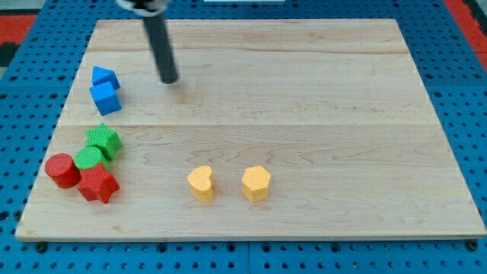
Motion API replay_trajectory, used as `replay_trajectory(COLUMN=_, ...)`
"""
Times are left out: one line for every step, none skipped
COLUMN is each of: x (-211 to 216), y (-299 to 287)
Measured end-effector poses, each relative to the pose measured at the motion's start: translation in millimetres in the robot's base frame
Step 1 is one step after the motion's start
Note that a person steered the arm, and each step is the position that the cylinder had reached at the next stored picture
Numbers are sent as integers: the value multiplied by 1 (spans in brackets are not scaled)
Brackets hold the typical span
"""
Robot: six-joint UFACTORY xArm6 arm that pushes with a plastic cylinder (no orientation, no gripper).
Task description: Move the arm vertical to the hexagon
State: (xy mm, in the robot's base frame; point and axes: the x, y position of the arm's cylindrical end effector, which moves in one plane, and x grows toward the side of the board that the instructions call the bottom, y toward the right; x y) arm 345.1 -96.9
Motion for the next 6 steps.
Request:
replay_trajectory(x=-2, y=30)
replay_trajectory(x=-3, y=52)
replay_trajectory(x=-3, y=71)
replay_trajectory(x=-4, y=89)
replay_trajectory(x=-4, y=103)
replay_trajectory(x=-3, y=109)
